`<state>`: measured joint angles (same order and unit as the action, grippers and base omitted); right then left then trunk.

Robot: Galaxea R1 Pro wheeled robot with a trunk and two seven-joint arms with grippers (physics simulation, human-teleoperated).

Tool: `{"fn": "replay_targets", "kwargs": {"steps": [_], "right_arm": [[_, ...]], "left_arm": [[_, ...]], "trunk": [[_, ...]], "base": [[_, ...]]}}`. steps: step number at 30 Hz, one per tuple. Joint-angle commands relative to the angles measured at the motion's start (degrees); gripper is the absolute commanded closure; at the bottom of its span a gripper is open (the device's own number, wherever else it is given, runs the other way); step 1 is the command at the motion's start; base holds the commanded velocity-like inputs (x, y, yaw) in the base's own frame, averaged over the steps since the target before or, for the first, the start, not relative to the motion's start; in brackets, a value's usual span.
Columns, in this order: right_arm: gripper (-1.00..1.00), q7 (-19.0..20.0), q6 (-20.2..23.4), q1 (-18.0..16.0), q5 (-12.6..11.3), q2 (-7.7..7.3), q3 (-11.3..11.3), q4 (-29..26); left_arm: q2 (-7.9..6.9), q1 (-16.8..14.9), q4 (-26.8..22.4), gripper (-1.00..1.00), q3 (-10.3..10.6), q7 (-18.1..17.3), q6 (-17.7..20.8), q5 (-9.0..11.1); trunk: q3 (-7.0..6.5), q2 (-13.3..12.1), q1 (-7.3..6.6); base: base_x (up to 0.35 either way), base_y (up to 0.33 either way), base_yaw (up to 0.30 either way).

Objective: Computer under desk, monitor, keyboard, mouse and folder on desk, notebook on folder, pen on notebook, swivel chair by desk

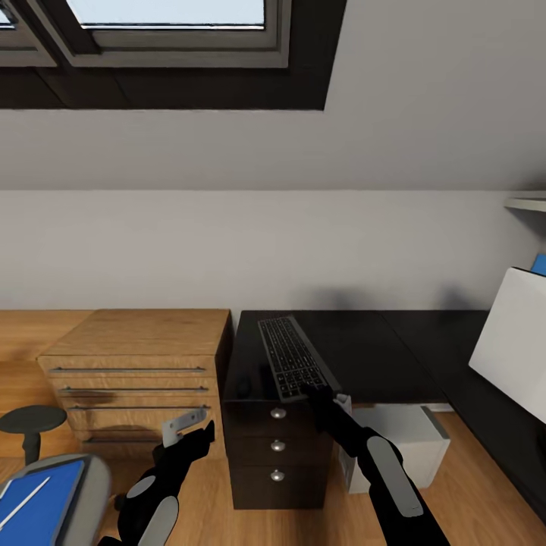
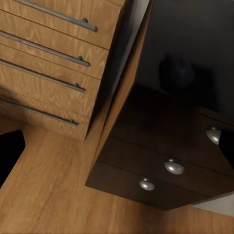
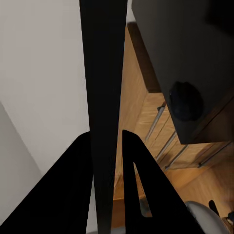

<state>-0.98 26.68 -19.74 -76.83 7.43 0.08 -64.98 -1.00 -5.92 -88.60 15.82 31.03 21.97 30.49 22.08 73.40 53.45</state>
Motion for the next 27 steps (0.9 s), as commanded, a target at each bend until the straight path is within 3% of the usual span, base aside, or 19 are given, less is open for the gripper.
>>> {"fn": "replay_targets", "kwargs": {"steps": [1, 27], "right_arm": [[1.0, 0.08, 0.15, -0.04, -0.15, 0.03, -0.03, -0.02], [1.0, 0.1, -2.33, -0.04, 0.77, 0.13, 0.19, 2.07]], "left_arm": [[-0.06, -0.06, -0.08, -1.0, 0.15, 0.53, 0.1, 0.45], [0.03, -0.06, 0.05, -1.0, 0.26, 0.53, 0.1, 0.54]], "trunk": [[0.25, 0.46, 0.23], [4.92, 10.89, 5.94]], "base": [[0.0, 0.0, 0.0], [0.0, 0.0, 0.0]]}}
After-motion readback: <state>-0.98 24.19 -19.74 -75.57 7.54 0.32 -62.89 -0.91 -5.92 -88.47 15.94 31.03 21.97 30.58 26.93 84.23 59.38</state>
